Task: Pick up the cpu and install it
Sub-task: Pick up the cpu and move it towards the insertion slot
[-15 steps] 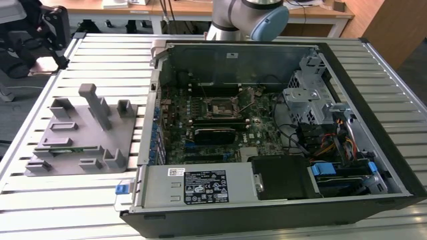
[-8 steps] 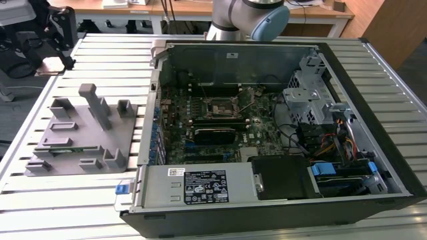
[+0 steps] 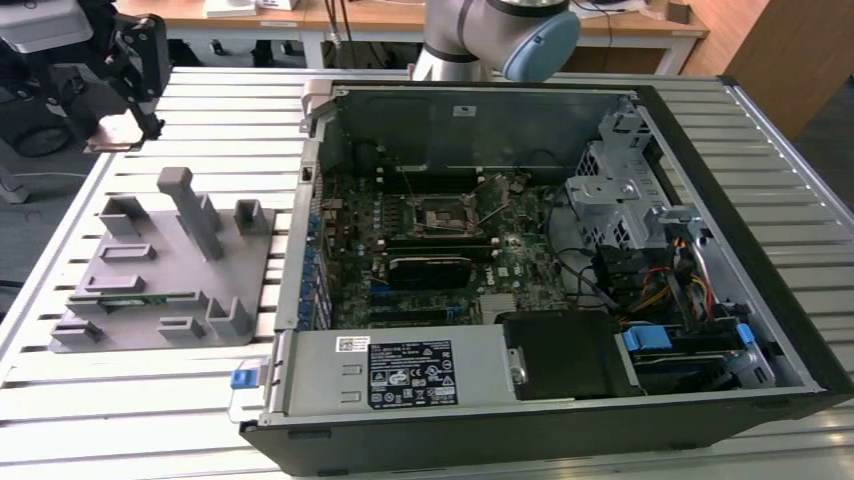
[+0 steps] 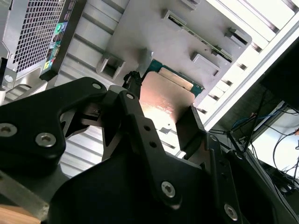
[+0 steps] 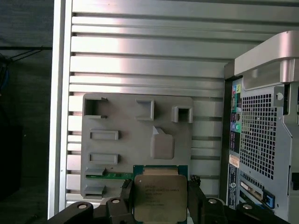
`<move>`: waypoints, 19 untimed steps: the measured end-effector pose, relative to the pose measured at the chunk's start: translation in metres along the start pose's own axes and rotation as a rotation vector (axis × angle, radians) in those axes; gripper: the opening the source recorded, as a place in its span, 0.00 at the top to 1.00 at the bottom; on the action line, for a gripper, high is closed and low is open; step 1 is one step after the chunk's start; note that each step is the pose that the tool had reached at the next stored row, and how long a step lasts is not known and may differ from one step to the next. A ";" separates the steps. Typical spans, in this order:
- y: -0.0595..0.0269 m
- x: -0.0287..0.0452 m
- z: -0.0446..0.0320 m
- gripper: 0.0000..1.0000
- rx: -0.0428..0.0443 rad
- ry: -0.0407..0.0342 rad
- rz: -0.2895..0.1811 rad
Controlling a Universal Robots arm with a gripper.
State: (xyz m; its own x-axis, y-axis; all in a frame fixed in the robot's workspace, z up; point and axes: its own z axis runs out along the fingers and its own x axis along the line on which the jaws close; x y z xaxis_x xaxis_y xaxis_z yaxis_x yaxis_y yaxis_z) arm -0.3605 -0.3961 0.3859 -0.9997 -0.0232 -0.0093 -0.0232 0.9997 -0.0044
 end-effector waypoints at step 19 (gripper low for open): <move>-0.0006 -0.0261 0.0018 0.46 -0.0001 0.0000 0.000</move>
State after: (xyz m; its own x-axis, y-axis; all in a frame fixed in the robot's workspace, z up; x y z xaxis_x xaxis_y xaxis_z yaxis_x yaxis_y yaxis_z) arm -0.3344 -0.3961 0.3844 -0.9997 -0.0232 -0.0094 -0.0232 0.9997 -0.0044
